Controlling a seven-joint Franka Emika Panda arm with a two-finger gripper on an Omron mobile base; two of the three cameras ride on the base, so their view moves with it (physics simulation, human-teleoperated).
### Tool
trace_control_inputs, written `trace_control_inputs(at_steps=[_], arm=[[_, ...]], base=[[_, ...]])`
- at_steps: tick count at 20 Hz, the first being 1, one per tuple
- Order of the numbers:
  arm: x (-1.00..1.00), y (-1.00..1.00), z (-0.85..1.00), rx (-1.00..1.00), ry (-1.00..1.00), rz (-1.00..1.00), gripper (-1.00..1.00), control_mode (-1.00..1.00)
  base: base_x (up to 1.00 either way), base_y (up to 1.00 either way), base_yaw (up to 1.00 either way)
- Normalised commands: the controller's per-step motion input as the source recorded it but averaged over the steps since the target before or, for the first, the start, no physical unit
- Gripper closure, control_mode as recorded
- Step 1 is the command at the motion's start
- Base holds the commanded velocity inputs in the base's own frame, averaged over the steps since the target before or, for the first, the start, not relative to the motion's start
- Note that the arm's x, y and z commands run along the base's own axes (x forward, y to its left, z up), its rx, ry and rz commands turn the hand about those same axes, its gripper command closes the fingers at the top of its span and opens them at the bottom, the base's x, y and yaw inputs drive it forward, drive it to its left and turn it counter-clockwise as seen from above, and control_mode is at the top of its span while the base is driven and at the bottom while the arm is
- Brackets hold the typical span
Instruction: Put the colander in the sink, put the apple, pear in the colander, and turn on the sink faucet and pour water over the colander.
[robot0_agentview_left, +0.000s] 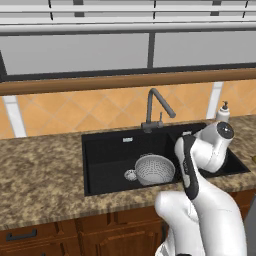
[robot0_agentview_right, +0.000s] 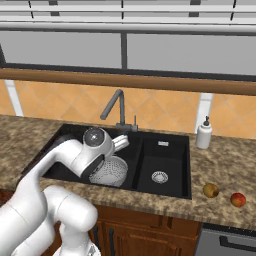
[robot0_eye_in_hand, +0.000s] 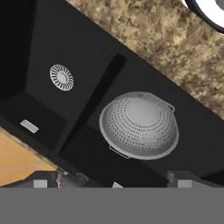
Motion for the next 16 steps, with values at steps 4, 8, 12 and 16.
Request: trace_control_inputs(at_steps=[4,8,12,16], arm=[[0.34,-0.97,0.20,-0.14,0.03,0.00,-1.00,-1.00],[0.30,-0.95,0.25,-0.19,0.00,0.03,-1.00,-1.00],[0.04,-0.89,0.31,-0.21,0.00,0.12,-1.00,-1.00],[0.00,-0.92,0.28,-0.19,0.00,0.24,-1.00,-1.00]], base=[[0.00,0.00,0.00],[0.00,0.00,0.00],[0.00,0.00,0.00],[0.00,0.00,0.00]])
